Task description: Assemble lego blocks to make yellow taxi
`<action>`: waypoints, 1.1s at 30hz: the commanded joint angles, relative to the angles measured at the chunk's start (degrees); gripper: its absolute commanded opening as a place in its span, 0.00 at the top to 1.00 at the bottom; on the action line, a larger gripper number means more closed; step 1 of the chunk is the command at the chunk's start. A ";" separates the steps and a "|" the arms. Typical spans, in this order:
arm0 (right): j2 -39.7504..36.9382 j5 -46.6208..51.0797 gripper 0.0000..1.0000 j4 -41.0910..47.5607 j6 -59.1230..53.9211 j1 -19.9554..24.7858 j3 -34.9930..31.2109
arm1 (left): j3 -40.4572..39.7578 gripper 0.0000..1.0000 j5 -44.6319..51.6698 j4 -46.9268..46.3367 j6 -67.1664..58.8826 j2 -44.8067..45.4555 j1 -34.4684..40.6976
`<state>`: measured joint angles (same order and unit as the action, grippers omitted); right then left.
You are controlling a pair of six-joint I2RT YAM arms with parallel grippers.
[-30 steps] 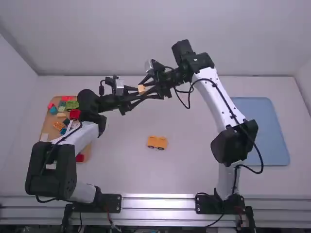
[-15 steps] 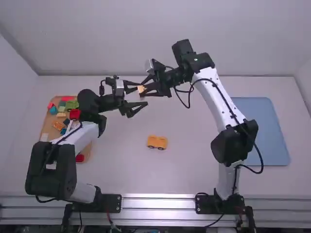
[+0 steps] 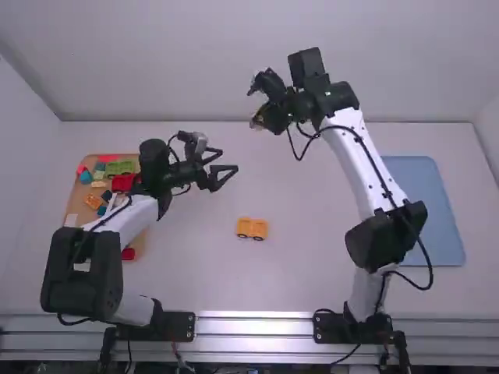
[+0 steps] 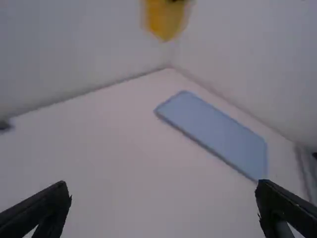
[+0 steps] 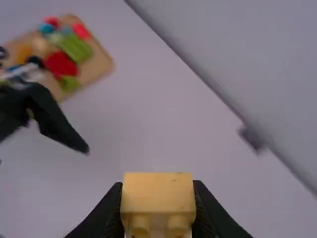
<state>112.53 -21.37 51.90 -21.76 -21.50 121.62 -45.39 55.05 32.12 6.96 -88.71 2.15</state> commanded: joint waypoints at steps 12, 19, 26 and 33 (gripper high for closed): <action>-3.10 19.63 0.93 9.07 11.19 -1.86 -21.79 | -1.18 0.01 -25.14 -9.27 -3.82 4.11 -0.31; -3.13 20.59 1.00 5.40 8.13 -4.22 -34.27 | -4.28 0.01 -32.02 -22.18 -7.82 12.02 -0.09; -3.13 20.68 0.98 -0.96 -7.28 -7.52 -43.91 | -11.47 0.01 -35.28 -39.26 -10.45 16.83 0.04; -3.13 21.79 0.72 -4.22 -22.16 -9.31 -52.28 | -12.94 0.01 -36.50 -43.71 -11.30 18.34 0.09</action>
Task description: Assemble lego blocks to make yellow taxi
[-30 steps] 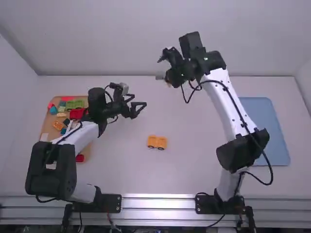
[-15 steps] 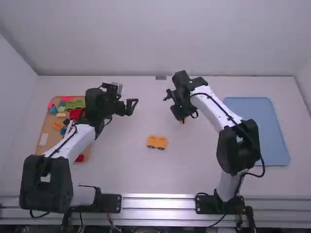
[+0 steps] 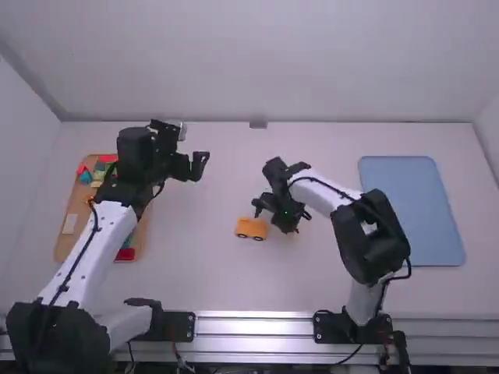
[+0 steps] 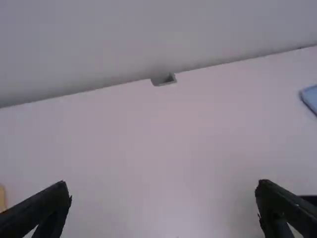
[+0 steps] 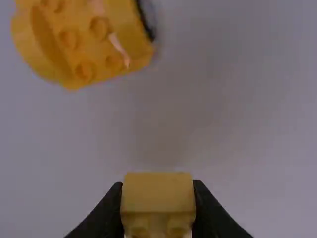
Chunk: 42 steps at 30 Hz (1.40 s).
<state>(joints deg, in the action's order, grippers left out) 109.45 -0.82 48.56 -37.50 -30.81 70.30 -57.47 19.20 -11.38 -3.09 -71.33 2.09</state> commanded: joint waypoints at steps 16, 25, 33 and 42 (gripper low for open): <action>-0.04 -4.66 0.67 -9.40 -10.51 4.68 -5.20 | -0.63 0.01 -0.66 -0.63 -1.27 0.94 0.22; 0.00 -3.69 0.07 -9.27 -10.36 3.32 -5.38 | -0.63 0.01 -0.66 -0.85 -1.22 0.94 0.17; -4.90 -3.26 0.01 -1.75 -6.01 1.49 3.85 | -0.63 0.01 -0.90 -0.55 1.16 0.94 0.15; -21.57 -20.96 0.01 -8.26 -9.25 8.92 5.42 | -0.63 0.01 -0.85 -0.22 7.61 0.94 0.13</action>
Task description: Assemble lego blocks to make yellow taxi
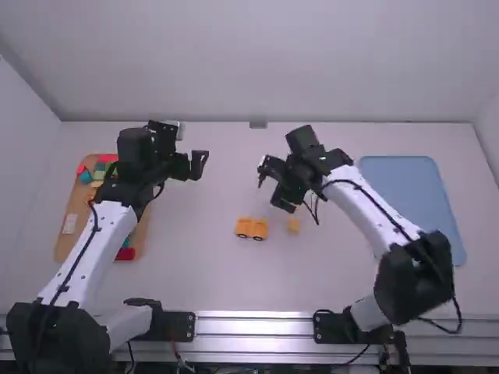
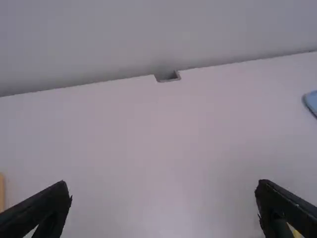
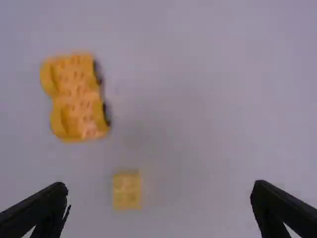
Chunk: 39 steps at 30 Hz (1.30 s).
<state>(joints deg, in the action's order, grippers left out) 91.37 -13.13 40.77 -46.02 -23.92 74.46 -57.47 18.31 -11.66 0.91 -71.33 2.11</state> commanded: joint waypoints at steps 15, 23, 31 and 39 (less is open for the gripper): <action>-8.11 -22.64 0.01 -0.20 -1.38 14.19 -4.17 | 3.93 0.01 16.61 -2.03 -32.44 0.68 2.69; -7.96 -39.85 0.01 -24.30 -5.27 21.38 -26.10 | 7.39 0.01 38.60 -1.84 -54.07 -6.73 2.69; -4.22 -44.81 0.01 -45.94 -0.59 23.91 -40.52 | 7.41 0.01 50.34 -1.40 -69.37 -20.28 3.21; 8.07 -44.76 0.02 -56.87 -0.96 24.35 -43.80 | 7.41 0.01 49.79 -0.35 -75.43 -28.37 6.67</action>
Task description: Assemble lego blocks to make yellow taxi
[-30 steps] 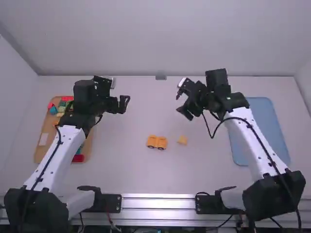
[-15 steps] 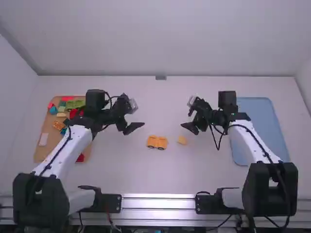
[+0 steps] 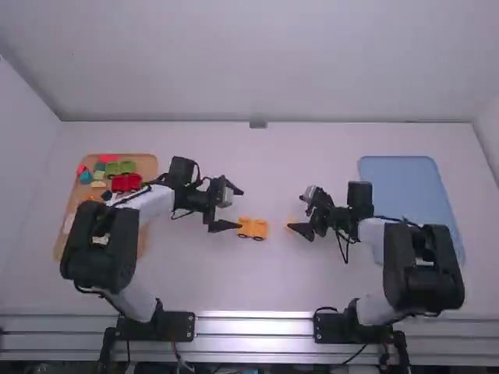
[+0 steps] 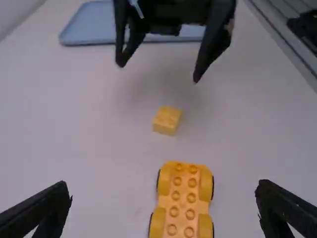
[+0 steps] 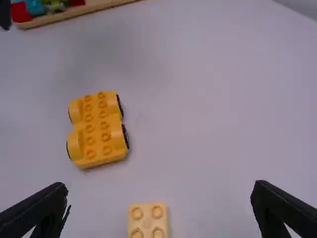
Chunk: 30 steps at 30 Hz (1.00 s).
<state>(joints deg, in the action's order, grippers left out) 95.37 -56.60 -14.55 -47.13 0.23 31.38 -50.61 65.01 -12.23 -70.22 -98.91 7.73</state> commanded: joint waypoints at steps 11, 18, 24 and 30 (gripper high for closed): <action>15.28 -2.43 0.29 -5.14 -9.44 0.44 -0.83 | 0.55 0.01 2.93 7.67 6.01 -0.90 0.87; 15.26 2.67 0.59 -5.27 -10.38 0.48 -1.79 | 0.55 0.01 2.93 8.52 7.06 -0.90 1.27; 15.26 3.19 0.59 -4.39 -11.87 0.48 -1.95 | 0.57 0.01 2.91 7.76 8.26 -0.90 1.29; 15.19 1.44 0.72 -4.63 -11.65 0.48 -1.46 | 3.08 0.01 -2.64 9.51 8.31 -1.97 1.88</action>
<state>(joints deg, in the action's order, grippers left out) 110.19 -54.22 -19.53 -58.67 0.67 29.89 -49.32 64.18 -2.87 -62.48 -99.77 9.02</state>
